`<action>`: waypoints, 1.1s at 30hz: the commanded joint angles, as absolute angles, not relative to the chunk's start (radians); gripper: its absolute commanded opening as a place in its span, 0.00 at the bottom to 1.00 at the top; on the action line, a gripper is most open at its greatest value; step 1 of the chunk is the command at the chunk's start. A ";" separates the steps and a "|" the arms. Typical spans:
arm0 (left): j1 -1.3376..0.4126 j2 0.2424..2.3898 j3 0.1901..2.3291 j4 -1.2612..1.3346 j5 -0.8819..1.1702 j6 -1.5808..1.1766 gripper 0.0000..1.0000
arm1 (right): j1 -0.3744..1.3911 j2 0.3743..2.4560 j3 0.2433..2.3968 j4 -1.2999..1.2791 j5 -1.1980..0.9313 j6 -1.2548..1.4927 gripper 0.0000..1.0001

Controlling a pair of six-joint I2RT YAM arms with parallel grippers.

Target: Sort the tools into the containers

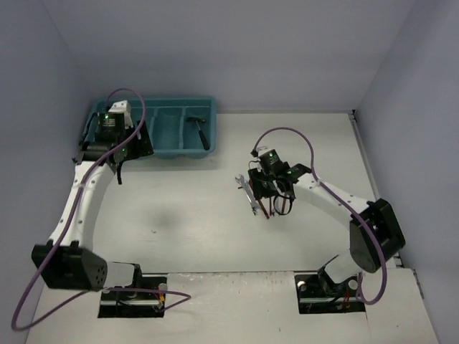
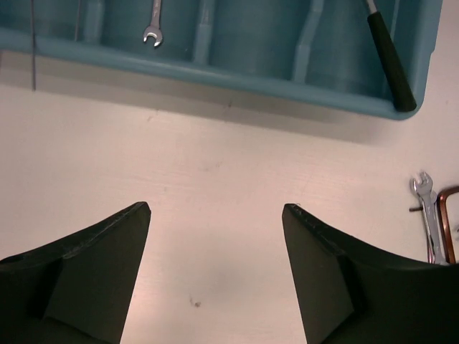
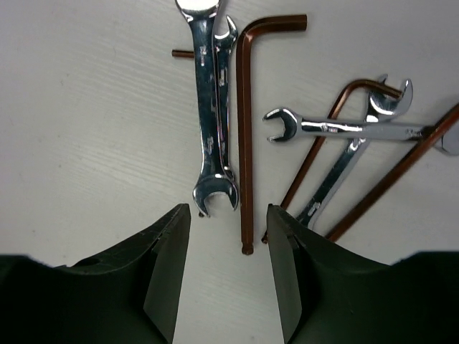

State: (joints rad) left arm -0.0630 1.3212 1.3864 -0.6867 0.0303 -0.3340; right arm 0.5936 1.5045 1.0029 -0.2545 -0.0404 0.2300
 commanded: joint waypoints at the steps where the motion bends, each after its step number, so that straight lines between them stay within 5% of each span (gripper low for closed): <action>1: -0.055 1.183 1.291 -0.680 0.043 -0.302 0.72 | 0.600 1.590 1.123 -0.230 -0.005 0.161 0.44; 18: -0.055 0.980 1.173 -0.770 0.093 -0.308 0.72 | 0.670 1.926 1.295 -0.228 0.023 0.138 0.39; 30: -0.055 0.977 1.160 -0.769 0.120 -0.339 0.72 | 0.691 1.957 1.304 -0.227 0.123 0.153 0.00; 33: -0.056 0.975 1.168 -0.769 0.145 -0.360 0.72 | 0.698 1.919 1.312 -0.228 0.124 0.156 0.00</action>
